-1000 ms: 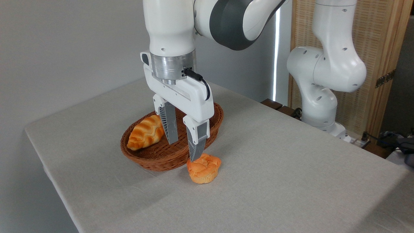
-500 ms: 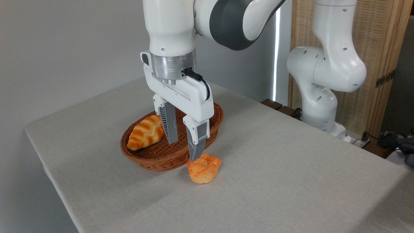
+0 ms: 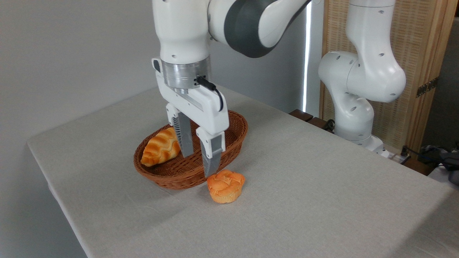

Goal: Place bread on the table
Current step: 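Move the open gripper over the croissant in the basket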

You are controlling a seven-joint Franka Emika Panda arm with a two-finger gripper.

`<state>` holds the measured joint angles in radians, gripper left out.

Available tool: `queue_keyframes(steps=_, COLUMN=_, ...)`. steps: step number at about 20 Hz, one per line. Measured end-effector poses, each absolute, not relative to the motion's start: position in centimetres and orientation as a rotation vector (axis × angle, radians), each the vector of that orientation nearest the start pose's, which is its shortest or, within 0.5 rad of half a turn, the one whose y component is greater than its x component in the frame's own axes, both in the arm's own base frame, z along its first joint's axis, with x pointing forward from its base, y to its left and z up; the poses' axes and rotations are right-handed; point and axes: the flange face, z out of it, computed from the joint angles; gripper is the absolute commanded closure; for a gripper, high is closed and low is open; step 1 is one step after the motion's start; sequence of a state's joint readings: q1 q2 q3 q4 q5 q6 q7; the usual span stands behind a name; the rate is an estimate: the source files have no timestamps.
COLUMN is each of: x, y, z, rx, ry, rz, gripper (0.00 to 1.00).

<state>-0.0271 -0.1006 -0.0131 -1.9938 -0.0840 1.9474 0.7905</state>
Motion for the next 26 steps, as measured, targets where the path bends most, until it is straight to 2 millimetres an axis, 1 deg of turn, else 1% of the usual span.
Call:
queue_keyframes(steps=3, x=53.4, y=-6.0, z=50.8, rx=-2.992, ry=1.188, rz=-0.147, gripper=0.0)
queue_keyframes(steps=6, x=53.1, y=-9.8, z=50.4, rx=-3.05, ry=1.149, rz=-0.146, gripper=0.0)
queue_keyframes(steps=9, x=53.1, y=-13.6, z=49.5, rx=-3.095, ry=1.042, rz=-0.181, gripper=0.0)
queue_keyframes(steps=12, x=53.1, y=-16.3, z=48.5, rx=-3.121, ry=0.966, rz=-0.219, gripper=0.0)
queue_keyframes(steps=15, x=53.2, y=-18.8, z=46.8, rx=-3.132, ry=0.932, rz=-0.25, gripper=0.0)
queue_keyframes(steps=17, x=53.2, y=-19.8, z=45.8, rx=-3.134, ry=0.93, rz=-0.251, gripper=0.0)
queue_keyframes(steps=22, x=53.1, y=-20.2, z=45.4, rx=-3.133, ry=0.937, rz=-0.241, gripper=0.0)
queue_keyframes(steps=26, x=52.7, y=-20.7, z=44.5, rx=-3.13, ry=0.953, rz=-0.211, gripper=0.0)
